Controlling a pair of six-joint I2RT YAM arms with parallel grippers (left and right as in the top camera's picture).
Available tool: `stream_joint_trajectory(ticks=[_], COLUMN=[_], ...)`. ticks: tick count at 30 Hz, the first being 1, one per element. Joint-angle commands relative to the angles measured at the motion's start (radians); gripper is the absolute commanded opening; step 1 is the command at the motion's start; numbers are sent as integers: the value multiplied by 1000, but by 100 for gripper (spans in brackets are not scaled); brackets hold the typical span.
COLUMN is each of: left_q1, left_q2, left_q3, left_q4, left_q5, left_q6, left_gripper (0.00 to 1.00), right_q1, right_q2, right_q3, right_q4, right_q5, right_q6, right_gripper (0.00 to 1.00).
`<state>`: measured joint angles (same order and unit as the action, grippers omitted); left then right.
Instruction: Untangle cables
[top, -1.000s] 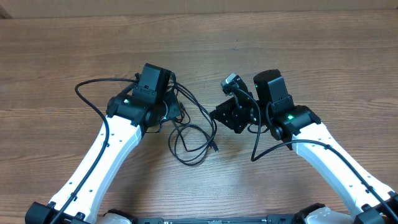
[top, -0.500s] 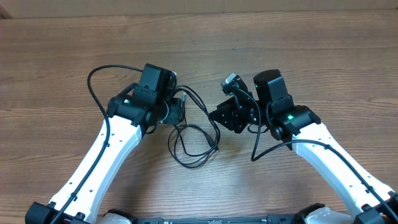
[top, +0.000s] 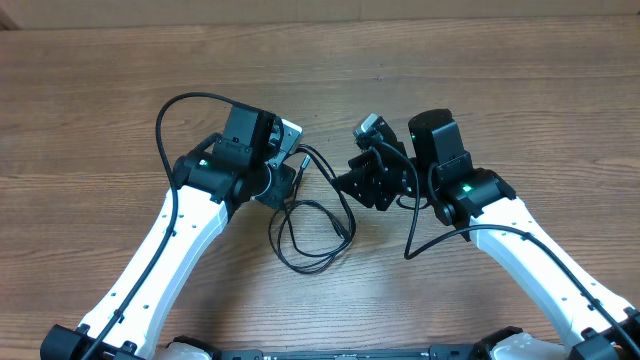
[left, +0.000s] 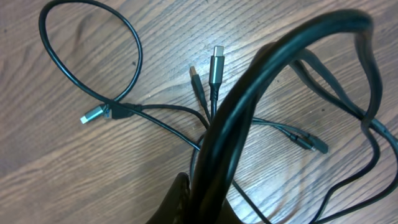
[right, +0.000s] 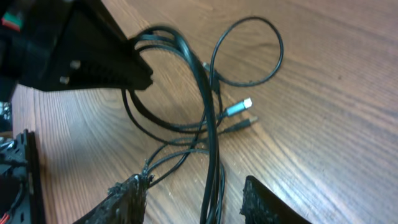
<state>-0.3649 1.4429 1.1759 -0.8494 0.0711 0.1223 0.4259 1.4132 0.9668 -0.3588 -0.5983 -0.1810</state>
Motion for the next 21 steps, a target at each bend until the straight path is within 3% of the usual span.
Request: stream_joint_trajectory(ticks=[1, 7, 16, 21], left_q1=[4, 4, 4, 4], left_q2=[-10, -10, -10, -10], left_q3=[16, 16, 16, 16], left_q4=[6, 57, 79, 79], left_q5=[26, 176, 192, 192], left_q6=[103, 169, 170, 170], left_gripper=[4, 4, 4, 4], right_q1=[0, 0, 0, 0], right_q2=[3, 13, 76, 99], right_q3=[-1, -1, -1, -1], right_q4=[26, 48, 43, 43], right_q5=[-5, 7, 21, 20], right_q6=[-8, -11, -11, -11], right_gripper=[50, 52, 48, 35])
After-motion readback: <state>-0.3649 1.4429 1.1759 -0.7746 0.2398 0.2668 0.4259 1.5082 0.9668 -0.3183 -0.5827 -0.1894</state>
